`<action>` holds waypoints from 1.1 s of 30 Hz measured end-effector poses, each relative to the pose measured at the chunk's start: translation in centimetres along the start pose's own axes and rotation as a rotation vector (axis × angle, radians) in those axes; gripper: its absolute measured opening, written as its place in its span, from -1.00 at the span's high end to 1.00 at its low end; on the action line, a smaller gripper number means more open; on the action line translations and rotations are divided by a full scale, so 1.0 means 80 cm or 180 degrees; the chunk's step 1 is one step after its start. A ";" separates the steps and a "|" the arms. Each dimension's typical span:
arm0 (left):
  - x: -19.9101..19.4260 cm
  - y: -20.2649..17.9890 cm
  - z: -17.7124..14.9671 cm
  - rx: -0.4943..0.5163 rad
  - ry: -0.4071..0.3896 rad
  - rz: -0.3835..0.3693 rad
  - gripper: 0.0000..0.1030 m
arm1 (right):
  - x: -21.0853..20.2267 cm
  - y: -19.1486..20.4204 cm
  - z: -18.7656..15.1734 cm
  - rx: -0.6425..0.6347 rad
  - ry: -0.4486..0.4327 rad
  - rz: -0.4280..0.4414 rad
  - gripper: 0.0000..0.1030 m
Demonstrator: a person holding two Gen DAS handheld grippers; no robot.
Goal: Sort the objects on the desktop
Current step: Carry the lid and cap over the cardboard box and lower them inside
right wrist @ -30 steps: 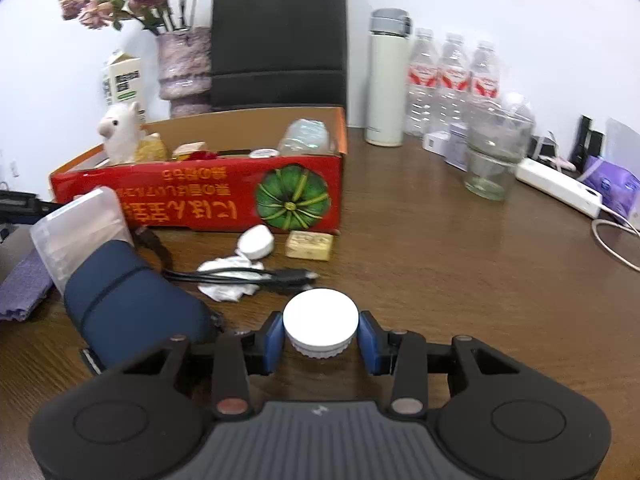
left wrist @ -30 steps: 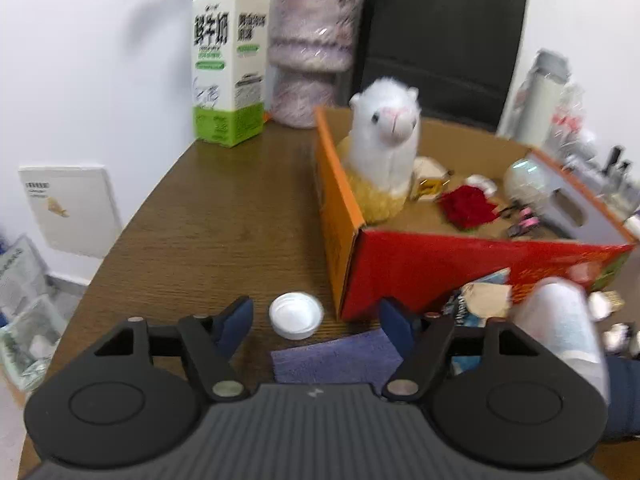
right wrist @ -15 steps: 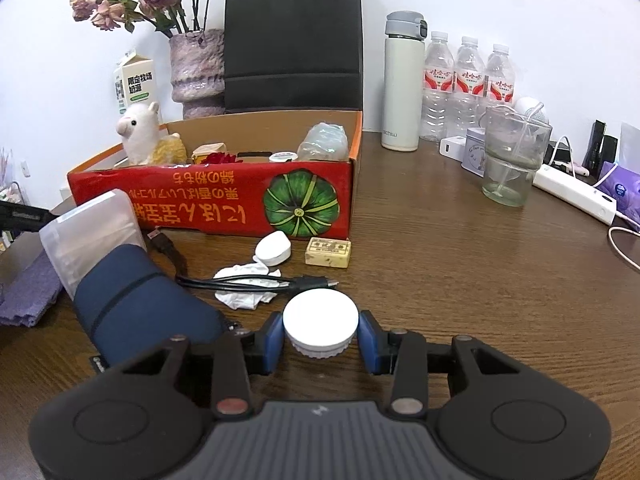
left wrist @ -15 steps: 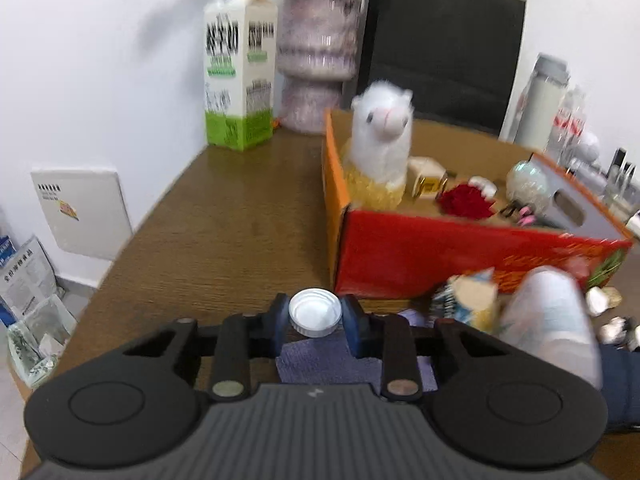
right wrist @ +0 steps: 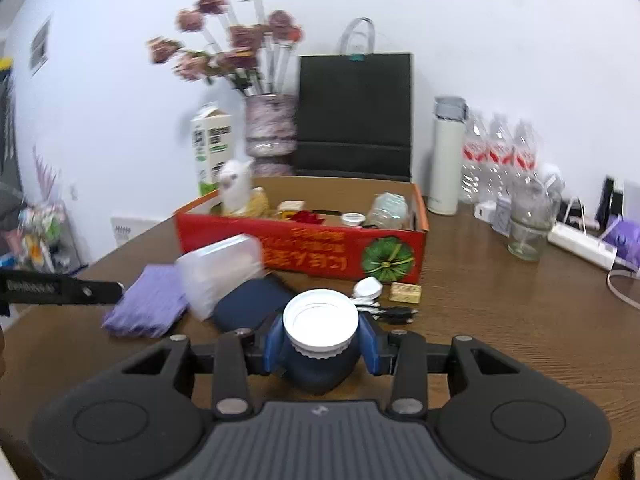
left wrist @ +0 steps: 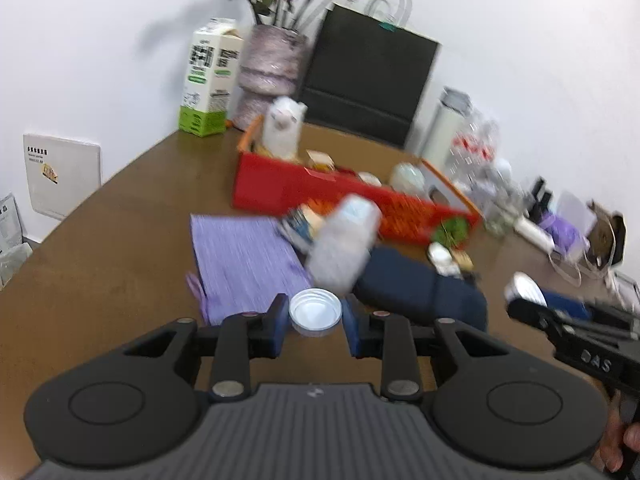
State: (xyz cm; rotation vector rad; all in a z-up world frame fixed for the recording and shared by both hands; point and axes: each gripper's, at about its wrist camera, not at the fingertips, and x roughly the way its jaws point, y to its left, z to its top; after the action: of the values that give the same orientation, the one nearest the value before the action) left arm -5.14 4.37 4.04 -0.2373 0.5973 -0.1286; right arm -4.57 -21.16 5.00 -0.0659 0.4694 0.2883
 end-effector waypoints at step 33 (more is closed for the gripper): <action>-0.009 -0.052 0.105 0.0701 -0.0564 -0.0228 0.42 | -0.030 -0.014 0.068 -0.0062 -0.0397 0.0031 0.25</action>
State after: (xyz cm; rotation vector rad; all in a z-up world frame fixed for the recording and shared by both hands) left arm -1.13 2.03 12.26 -0.0553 0.3947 -0.2384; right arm -3.96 -22.16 10.92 -0.0643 0.3432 0.3048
